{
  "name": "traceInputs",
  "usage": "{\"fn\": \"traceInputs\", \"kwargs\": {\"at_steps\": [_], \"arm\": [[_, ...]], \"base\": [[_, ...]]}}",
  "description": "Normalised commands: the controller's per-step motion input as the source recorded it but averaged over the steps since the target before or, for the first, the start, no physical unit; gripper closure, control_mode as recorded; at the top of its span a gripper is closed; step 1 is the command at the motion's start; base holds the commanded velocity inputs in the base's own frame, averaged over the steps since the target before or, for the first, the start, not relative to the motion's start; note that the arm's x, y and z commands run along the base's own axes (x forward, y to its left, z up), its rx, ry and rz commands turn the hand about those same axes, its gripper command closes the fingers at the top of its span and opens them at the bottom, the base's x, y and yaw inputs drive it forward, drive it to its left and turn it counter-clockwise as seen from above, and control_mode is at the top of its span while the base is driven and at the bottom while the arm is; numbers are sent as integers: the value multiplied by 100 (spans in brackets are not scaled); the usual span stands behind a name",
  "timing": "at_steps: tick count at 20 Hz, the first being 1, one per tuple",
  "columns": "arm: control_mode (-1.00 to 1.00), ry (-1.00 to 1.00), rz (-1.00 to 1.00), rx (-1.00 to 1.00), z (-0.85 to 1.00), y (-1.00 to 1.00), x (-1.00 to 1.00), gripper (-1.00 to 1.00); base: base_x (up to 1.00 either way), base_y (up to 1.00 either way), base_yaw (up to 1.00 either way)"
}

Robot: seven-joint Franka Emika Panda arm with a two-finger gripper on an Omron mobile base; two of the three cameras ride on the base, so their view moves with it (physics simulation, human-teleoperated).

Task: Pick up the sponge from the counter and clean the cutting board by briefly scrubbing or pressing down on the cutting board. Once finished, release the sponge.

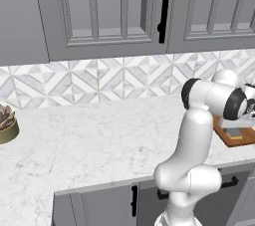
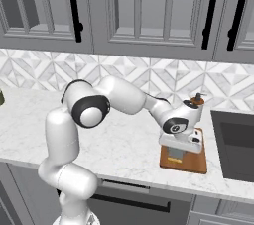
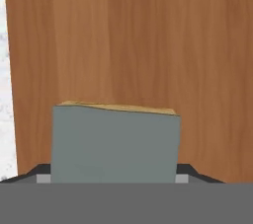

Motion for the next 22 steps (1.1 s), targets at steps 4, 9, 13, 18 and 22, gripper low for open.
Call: {"fn": "traceInputs", "kwargs": {"at_steps": [4, 9, 13, 18, 22], "arm": [[-100, -5, 0, 0, -46, 11, 0, 100], [-100, -3, 0, -3, -82, 15, 0, 100], [-100, 0, 0, 0, -2, 20, 27, 100], [-100, 0, 0, 0, -4, 17, 52, 100], [-100, 0, 0, -2, -74, 14, 9, 100]], "base": [[0, 0, 0], [0, 0, 0], [0, 0, 0], [0, 0, 0], [0, 0, 0]]}}
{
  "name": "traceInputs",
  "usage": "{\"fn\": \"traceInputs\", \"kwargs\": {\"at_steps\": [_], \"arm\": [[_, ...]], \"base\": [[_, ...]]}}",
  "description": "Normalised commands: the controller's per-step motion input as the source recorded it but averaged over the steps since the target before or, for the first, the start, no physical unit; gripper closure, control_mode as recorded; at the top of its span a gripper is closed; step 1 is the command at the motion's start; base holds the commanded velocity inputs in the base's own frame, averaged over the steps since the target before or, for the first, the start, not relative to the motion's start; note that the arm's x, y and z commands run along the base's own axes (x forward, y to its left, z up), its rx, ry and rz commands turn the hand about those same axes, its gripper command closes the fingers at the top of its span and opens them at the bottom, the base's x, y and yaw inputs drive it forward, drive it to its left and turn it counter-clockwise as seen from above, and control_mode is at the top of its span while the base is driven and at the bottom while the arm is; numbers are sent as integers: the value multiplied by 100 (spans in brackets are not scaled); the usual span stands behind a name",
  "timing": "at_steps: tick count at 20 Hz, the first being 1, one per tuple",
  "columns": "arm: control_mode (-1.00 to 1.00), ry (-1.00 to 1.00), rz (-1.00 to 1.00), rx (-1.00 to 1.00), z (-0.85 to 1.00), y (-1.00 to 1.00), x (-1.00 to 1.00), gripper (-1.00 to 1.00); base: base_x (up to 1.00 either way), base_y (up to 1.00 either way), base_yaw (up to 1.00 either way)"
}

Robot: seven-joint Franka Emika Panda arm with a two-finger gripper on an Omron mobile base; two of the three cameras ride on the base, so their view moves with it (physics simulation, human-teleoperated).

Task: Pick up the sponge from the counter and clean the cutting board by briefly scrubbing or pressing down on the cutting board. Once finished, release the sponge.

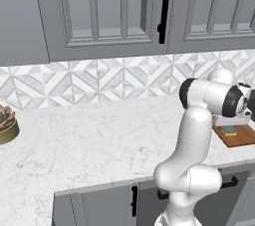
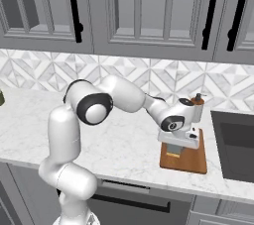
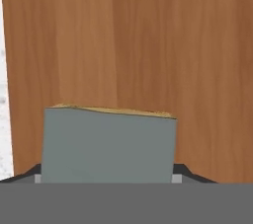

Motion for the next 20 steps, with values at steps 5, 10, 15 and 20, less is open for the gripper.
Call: {"fn": "traceInputs", "kwargs": {"at_steps": [5, 10, 15, 20], "arm": [[-100, 0, 0, 0, -81, 0, 3, 100], [-100, -6, 0, 0, 0, 0, 31, 100], [-100, -2, 0, 0, -3, 7, 46, 100], [-100, 0, -1, 0, -65, 12, 15, 100]], "base": [[0, 0, 0], [0, 0, 0], [0, 0, 0], [0, 0, 0]]}}
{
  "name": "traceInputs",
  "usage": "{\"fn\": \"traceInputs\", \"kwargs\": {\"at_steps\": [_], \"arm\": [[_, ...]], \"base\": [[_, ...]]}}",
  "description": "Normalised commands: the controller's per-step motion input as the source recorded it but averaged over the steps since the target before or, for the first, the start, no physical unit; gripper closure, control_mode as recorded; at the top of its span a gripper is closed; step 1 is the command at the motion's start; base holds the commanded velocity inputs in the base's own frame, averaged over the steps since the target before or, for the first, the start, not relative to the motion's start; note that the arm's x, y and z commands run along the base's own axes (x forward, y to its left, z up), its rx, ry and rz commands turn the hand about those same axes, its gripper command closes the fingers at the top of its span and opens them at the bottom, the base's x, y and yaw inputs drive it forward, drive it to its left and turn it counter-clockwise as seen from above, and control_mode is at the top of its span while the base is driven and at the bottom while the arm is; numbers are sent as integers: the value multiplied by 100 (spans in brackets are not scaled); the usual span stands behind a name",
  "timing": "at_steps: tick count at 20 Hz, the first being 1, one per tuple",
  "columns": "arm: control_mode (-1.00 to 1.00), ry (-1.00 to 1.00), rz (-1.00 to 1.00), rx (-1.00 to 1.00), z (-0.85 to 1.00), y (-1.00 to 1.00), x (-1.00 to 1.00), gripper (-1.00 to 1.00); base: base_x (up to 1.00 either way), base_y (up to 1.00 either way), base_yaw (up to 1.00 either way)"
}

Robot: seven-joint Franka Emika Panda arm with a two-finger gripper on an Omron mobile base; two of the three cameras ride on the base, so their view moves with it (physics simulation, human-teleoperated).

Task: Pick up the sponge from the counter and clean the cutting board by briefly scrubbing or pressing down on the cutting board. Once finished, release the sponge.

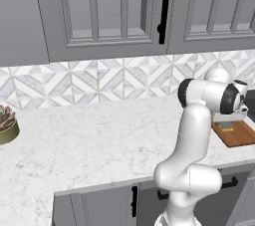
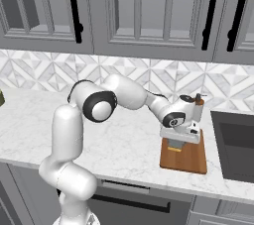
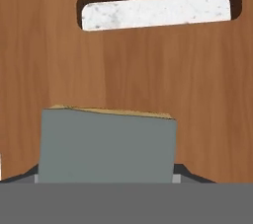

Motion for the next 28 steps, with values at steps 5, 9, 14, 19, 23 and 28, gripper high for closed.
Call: {"fn": "traceInputs", "kwargs": {"at_steps": [5, 9, 14, 19, 23, 28], "arm": [[-100, -7, 0, 0, -70, 14, 4, 100], [-100, -4, 0, 0, 0, 22, 31, 100], [-100, 0, 0, -1, 0, 34, 31, 100], [-100, 0, 0, -1, -27, 9, 43, 100], [-100, 0, 0, 0, -74, -1, 19, 100], [-100, -1, 0, 0, -38, -5, 10, 100]], "base": [[0, 0, 0], [0, 0, 0], [0, 0, 0], [0, 0, 0], [0, 0, 0], [0, 0, 0]]}}
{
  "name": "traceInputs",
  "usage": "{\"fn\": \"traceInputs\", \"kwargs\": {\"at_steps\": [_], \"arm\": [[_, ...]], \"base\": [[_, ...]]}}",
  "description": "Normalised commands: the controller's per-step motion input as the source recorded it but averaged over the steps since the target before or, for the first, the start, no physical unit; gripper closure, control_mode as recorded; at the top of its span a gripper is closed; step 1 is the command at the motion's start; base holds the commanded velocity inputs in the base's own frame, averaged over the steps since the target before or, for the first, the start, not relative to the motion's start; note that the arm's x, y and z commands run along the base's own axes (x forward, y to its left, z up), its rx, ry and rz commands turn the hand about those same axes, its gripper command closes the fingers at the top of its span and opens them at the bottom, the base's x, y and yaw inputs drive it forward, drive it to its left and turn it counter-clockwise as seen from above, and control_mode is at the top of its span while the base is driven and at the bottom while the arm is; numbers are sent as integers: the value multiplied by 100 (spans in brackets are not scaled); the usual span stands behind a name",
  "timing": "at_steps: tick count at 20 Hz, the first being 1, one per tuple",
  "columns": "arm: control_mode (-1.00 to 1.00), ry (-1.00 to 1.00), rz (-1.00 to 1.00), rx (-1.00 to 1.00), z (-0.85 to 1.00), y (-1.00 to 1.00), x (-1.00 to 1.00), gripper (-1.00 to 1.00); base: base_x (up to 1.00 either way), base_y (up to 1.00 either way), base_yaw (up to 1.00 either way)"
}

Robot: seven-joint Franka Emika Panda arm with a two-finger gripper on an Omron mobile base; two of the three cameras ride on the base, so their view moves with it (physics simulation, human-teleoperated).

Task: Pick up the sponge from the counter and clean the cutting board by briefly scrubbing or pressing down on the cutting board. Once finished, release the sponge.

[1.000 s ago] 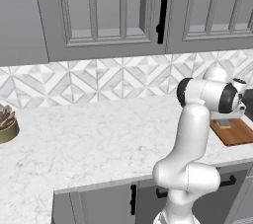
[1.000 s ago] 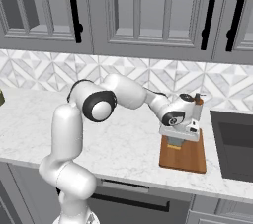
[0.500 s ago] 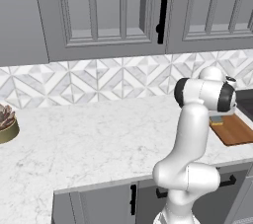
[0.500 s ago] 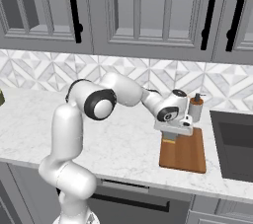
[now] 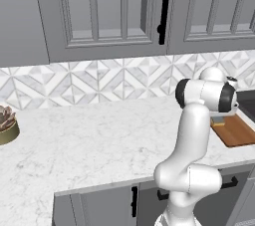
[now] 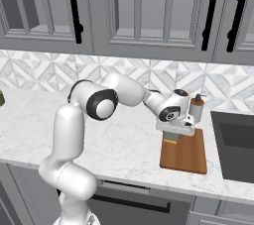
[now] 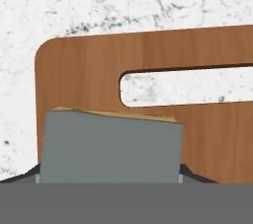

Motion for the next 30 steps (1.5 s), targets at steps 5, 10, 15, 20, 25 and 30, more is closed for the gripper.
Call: {"fn": "traceInputs", "kwargs": {"at_steps": [5, 10, 15, 20, 25, 30], "arm": [[-100, 1, 0, 0, 8, -31, 26, 100], [-100, 0, 0, 0, -23, -40, 8, 100], [-100, 1, 0, -1, -70, -13, 4, 100], [-100, 1, 0, 0, -34, -22, 1, 100], [-100, 0, 0, 0, -4, -44, 0, 100], [-100, 0, 0, 0, -53, -38, -1, 100]], "base": [[0, 0, 0], [0, 0, 0], [0, 0, 0], [0, 0, 0], [0, 0, 0], [0, 0, 0]]}}
